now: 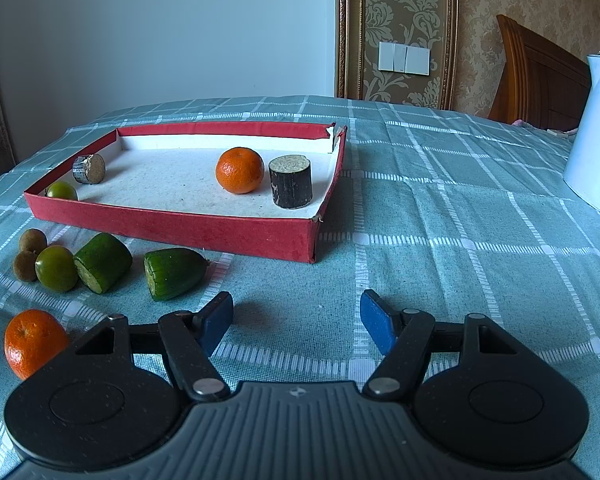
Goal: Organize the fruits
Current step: 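Withdraw the left tool from the tray back toward the remaining fruits, then move the right tool to the green pepper chunk and grasp it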
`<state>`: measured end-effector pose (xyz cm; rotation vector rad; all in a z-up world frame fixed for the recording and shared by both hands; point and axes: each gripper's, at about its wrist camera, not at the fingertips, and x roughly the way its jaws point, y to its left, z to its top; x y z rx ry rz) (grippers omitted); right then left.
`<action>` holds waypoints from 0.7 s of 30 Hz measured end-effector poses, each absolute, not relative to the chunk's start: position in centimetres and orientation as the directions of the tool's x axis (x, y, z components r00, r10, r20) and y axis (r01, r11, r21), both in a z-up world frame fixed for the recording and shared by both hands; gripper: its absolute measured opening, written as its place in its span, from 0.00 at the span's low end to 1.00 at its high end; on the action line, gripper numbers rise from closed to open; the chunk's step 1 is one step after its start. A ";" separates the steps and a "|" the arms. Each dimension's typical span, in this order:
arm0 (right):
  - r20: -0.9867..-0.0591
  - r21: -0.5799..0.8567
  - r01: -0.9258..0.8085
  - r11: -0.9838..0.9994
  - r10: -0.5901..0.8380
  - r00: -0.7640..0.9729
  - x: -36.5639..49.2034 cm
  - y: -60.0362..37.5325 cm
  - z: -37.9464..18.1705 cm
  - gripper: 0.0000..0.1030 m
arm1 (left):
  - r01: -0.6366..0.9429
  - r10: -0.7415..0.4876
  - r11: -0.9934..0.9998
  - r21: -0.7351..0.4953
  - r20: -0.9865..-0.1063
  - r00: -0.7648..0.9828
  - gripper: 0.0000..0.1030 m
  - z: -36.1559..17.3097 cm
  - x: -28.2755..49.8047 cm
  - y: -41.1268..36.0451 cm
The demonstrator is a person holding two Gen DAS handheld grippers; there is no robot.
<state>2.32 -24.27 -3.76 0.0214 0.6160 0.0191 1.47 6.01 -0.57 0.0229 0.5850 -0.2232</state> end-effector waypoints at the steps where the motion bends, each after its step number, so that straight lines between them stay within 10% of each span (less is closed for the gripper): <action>1: -0.578 0.026 -0.012 1.000 0.024 0.816 2.3 -24.3 -3.8 0.68 | 0.213 -0.198 0.976 -0.038 -0.555 0.808 0.65 -0.9 1.5 6.0; 21: -0.565 0.062 -0.009 0.998 0.043 0.824 1.7 -24.4 -3.7 0.70 | 0.209 -0.177 0.978 -0.015 -0.592 0.787 0.73 -2.5 3.9 6.5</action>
